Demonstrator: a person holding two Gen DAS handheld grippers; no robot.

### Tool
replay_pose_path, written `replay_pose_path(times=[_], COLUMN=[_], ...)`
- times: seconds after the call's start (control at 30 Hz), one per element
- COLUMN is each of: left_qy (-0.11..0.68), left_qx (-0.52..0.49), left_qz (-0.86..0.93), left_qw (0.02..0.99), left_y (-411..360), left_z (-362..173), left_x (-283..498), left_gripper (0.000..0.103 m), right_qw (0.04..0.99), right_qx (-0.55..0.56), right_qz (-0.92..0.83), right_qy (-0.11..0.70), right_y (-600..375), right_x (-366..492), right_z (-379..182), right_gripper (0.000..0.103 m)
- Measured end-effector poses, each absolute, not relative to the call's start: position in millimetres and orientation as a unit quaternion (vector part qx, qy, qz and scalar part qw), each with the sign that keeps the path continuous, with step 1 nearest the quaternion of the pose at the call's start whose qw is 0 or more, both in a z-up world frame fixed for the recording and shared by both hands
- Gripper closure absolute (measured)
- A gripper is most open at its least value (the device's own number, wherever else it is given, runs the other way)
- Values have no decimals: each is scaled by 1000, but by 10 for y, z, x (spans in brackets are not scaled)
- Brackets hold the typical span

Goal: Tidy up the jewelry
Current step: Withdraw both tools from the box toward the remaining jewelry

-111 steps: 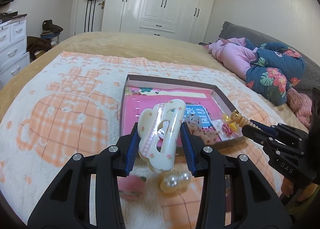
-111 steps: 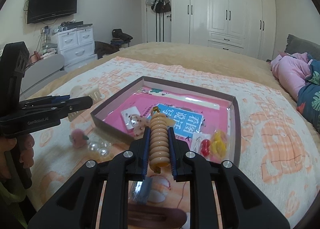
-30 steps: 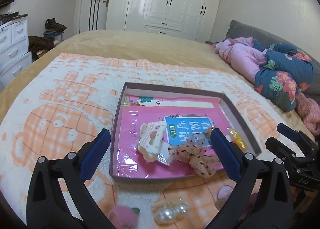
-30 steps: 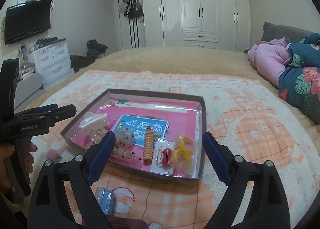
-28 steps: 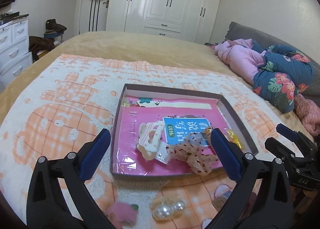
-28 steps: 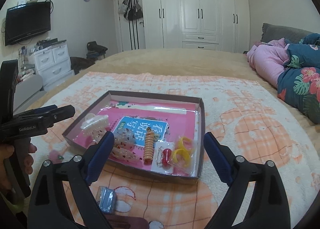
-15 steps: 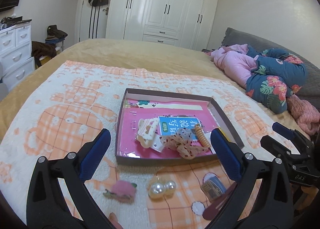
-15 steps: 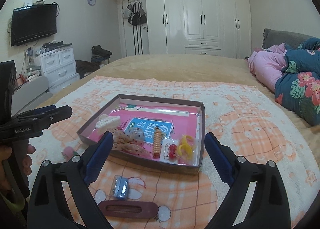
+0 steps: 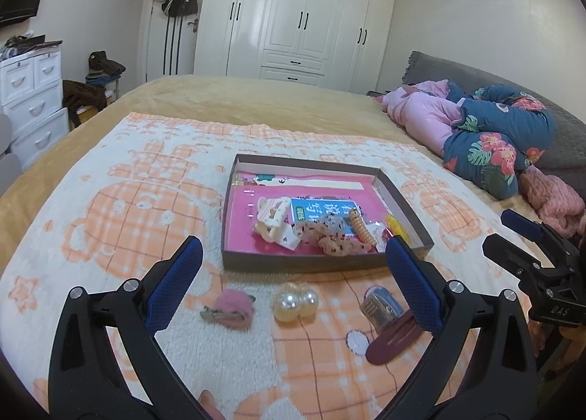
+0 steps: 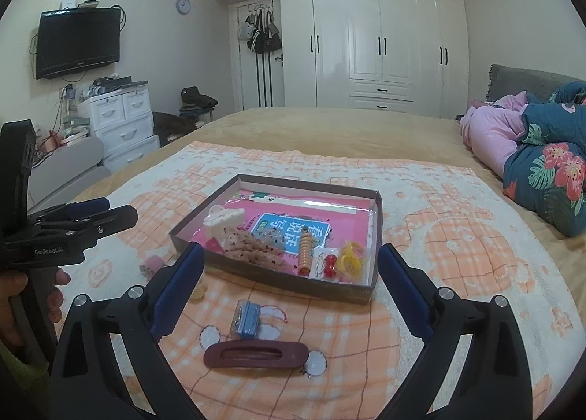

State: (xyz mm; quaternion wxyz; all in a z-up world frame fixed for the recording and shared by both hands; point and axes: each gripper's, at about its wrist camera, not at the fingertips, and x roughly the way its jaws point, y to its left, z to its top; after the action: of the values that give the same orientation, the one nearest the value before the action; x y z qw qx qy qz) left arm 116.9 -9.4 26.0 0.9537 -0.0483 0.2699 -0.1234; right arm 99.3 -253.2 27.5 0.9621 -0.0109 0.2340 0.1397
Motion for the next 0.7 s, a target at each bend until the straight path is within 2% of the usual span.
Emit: replay_pose_path(times=[0.7], left_qy=[286], left_qx=[-39], left_qz=[-102], left_qw=[952], left_y=[48], left_z=[88], left_x=[832], left_gripper=[11], right_qw=[950], right_qx=[-34], right_qz=[161], right_qy=[265], right_y=[-2400], right_x=[777], right_z=[15], right_gripper=[10])
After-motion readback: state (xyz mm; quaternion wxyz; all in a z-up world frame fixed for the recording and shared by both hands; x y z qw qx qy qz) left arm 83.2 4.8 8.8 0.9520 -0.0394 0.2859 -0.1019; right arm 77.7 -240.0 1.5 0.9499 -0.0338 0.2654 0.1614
